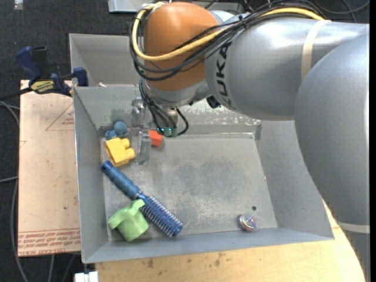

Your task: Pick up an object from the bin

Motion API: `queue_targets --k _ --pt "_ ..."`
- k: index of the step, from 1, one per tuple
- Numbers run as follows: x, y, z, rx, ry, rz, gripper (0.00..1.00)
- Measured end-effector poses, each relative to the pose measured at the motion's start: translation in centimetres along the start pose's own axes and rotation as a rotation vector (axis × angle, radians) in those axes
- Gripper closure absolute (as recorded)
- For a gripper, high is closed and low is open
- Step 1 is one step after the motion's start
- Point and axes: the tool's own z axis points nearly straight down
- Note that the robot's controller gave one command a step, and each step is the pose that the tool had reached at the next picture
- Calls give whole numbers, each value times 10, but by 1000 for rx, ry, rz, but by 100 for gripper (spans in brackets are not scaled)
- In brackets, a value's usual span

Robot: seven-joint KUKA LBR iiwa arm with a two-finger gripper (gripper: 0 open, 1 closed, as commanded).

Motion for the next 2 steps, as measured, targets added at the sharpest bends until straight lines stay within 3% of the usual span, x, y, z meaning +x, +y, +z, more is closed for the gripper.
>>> queue_targets --k 1,2 --pt "28 21 151 -1 -9 -227 0" --pt "26 21 148 -2 -11 -224 100"
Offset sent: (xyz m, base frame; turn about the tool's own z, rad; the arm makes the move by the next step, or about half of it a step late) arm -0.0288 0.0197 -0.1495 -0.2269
